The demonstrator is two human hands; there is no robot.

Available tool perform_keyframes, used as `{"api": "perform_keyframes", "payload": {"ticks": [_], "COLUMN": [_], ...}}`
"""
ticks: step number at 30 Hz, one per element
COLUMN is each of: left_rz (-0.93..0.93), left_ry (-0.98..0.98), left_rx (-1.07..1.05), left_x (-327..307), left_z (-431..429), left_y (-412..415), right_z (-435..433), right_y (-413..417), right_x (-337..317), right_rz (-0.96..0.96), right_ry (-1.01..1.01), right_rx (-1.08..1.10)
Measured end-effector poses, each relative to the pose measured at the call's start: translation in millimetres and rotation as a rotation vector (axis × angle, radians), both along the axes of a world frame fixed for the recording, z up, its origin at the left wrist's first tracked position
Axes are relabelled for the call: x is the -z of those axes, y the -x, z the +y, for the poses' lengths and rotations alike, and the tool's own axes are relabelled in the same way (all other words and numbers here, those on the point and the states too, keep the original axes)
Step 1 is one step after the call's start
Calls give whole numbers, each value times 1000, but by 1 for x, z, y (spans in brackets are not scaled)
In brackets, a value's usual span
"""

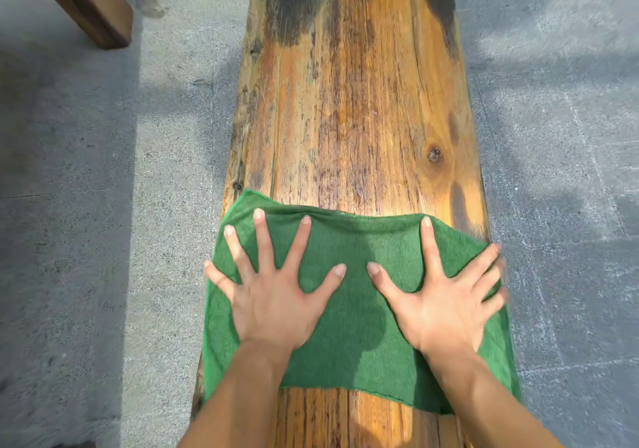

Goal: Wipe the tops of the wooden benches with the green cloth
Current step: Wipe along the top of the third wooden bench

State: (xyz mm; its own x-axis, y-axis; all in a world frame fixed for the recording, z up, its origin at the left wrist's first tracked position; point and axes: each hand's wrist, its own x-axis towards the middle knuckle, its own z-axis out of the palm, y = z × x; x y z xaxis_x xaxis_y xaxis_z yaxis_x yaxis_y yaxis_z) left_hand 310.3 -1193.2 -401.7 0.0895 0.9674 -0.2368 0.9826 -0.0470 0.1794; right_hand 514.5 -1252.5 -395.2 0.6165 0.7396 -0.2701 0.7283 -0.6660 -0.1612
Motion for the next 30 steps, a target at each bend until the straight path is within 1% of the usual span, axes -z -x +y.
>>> {"api": "perform_keyframes", "payload": {"ticks": [6, 11, 18, 23, 30], "left_rz": [-7, -15, -15, 26, 59], "left_ry": [-40, -18, -12, -11, -7], "left_rx": [-16, -22, -16, 7, 4], "left_x": [3, 0, 1, 0, 0], "left_z": [54, 70, 90, 103, 115], "left_y": [-18, -23, -28, -31, -33], "right_z": [55, 76, 99, 118, 136], "right_y": [-16, -22, -29, -34, -38], "right_x": [5, 4, 0, 1, 0], "right_rz": [-6, -8, 9, 21, 11], "right_ry": [-44, -52, -13, -25, 17], "right_rx": [-1, -18, -26, -21, -40]}}
